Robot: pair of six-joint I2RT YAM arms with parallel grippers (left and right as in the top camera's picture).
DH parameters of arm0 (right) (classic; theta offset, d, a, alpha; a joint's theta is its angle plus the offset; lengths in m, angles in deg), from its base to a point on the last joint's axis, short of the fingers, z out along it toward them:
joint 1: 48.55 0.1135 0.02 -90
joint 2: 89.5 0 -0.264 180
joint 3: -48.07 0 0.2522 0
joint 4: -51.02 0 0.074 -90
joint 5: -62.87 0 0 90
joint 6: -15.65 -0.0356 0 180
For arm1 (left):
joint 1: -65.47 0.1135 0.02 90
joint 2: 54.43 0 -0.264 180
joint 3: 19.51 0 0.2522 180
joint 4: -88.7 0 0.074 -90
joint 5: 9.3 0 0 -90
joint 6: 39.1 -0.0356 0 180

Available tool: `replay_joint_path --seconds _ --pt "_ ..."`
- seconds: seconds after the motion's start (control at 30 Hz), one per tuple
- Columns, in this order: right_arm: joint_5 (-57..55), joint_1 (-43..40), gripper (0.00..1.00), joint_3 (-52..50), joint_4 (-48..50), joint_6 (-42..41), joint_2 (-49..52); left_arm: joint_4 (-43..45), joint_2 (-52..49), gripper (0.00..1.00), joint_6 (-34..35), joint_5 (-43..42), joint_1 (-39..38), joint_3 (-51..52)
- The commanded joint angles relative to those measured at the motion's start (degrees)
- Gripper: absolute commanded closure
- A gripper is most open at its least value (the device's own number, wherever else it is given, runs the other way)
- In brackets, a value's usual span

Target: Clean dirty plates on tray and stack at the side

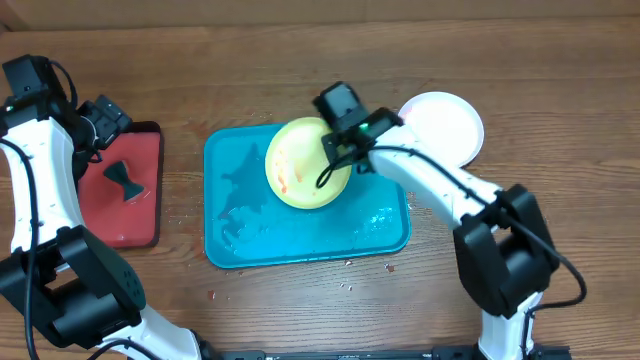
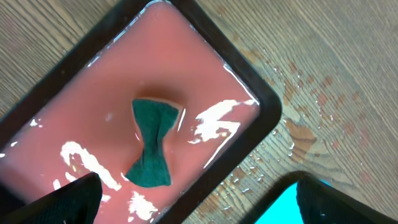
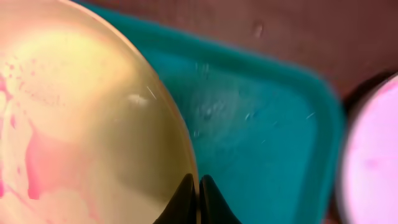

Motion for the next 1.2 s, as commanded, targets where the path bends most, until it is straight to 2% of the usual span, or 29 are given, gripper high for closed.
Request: replay_joint_path --seconds 0.0,0.13,0.27,0.5,0.67,0.93,1.03,1.17 --pt "-20.50 5.40 0.96 2.91 0.28 7.67 -3.19 -0.17 0.22 0.00 0.20 -1.22 -0.02 -0.66" --pt "-36.87 10.88 0.96 3.06 1.51 11.08 -3.19 -0.15 0.22 0.00 0.20 -1.22 -0.02 -0.66" --pt "-48.39 15.08 0.96 3.10 3.76 14.73 -3.19 -0.15 0.22 0.00 0.22 -1.22 -0.02 -0.66" --pt "-59.36 18.36 0.96 3.10 9.94 28.65 -3.19 -0.15 0.22 0.00 0.20 -1.22 -0.02 -0.66" --pt "-61.57 18.78 0.96 3.10 12.85 35.63 -3.19 -0.15 0.22 0.00 0.20 -1.22 -0.02 -0.66" --pt "-59.47 18.40 0.96 3.10 12.94 32.74 -3.19 -0.13 0.22 0.00 0.20 -1.22 -0.02 -0.66" --pt "-54.25 16.33 0.96 3.10 11.54 24.90 -3.19 -0.15 0.22 0.00 0.20 -1.22 -0.02 -0.66" --pt "-39.26 11.15 0.96 3.17 5.05 14.03 -4.26 -0.22 0.22 0.00 0.22 -1.25 -0.02 -0.66"
